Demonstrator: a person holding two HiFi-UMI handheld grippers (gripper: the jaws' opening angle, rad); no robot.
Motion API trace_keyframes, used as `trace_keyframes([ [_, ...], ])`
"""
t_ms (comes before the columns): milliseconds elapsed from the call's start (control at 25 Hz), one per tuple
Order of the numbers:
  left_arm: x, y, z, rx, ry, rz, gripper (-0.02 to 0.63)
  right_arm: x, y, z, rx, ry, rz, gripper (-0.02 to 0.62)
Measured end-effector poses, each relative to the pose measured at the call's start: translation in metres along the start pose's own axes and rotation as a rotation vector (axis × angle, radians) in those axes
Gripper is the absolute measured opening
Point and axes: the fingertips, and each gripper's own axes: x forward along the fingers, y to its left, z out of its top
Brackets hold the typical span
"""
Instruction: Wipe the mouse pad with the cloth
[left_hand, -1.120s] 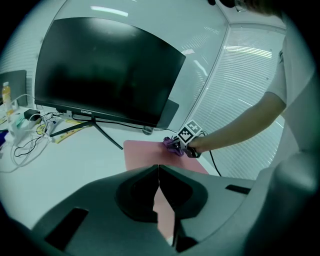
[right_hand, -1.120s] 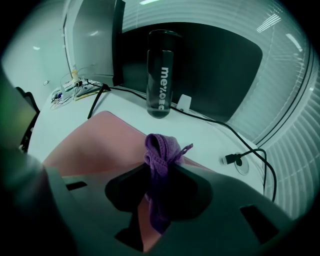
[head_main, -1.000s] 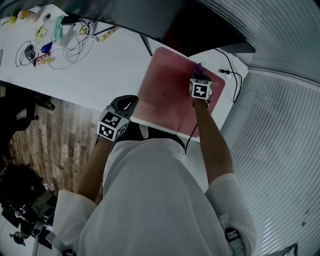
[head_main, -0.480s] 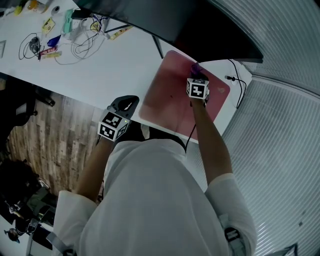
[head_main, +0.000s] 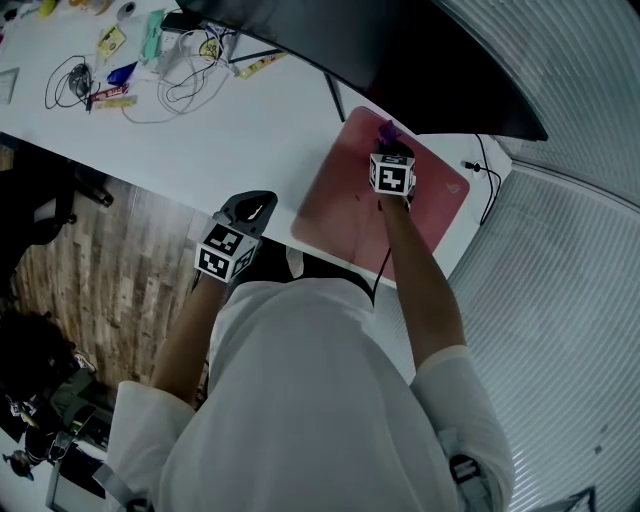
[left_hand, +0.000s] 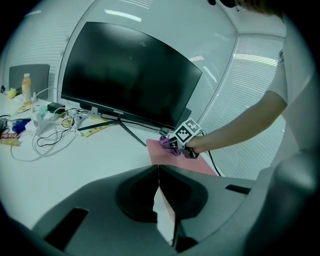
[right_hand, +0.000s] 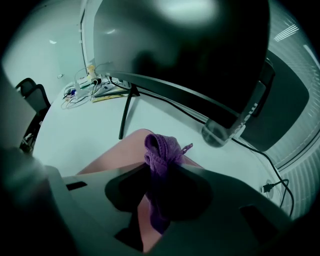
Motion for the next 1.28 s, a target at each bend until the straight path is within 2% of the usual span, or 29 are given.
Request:
trace_keyframes([
  [440,-0.026,0.027,-0.002,-0.025,-0.029,0.032,0.018,0.006,0.058,0.033,-0.093,-0.007,0.081,0.121],
  [720,-0.041,0.039,-0.008,-0.028,-0.041,0.043,0.018,0.001,0.092,0.038,-0.149,0.031,0.220,0.121],
  [1000,-0.045,0.042,0.001,0.000,-0.064,0.000,0.018,-0.041,0.116,0.039,-0.191,0.001,0.219,0.121],
  [1280,-0.021,0.029,0.027,0.097,-0.074,-0.102,0.018,-0.093,0.116,0.043,-0.175,-0.071,0.177,0.121],
])
